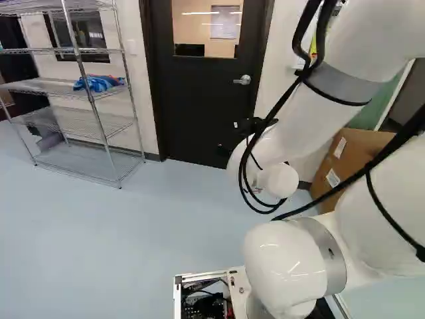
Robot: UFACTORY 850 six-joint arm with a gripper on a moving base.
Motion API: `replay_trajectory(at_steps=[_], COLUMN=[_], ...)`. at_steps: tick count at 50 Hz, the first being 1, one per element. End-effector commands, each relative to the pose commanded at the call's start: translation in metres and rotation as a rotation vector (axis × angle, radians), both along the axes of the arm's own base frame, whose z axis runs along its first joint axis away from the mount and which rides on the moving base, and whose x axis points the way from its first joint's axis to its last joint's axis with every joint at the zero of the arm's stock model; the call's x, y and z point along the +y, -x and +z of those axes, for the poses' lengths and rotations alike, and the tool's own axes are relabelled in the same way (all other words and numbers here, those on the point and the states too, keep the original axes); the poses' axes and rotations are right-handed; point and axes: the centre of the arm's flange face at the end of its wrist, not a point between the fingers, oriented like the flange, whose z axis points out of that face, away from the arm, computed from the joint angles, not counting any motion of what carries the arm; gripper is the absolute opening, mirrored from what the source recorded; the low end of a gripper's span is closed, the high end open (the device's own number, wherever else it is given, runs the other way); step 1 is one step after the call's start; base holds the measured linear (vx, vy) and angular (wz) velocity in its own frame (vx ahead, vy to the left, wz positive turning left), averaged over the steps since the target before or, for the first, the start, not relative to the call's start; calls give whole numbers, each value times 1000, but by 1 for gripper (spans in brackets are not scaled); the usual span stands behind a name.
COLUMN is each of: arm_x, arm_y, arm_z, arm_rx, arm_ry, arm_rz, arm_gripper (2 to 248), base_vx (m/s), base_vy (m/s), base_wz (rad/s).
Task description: Open the door and move inside
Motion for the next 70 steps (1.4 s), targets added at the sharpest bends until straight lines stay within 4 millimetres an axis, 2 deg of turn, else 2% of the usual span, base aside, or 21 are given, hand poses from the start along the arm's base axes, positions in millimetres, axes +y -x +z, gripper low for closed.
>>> replay_trajectory(at_steps=[44, 70], arm_x=[0, 0], arm_y=[0, 0], arm_z=[0, 0], arm_rx=[0, 0], arm_ry=[0, 0], arm_rz=[0, 0], arm_gripper=[247, 247], base_vx=[135, 168], base_vy=[42, 38], base_wz=[-20, -180])
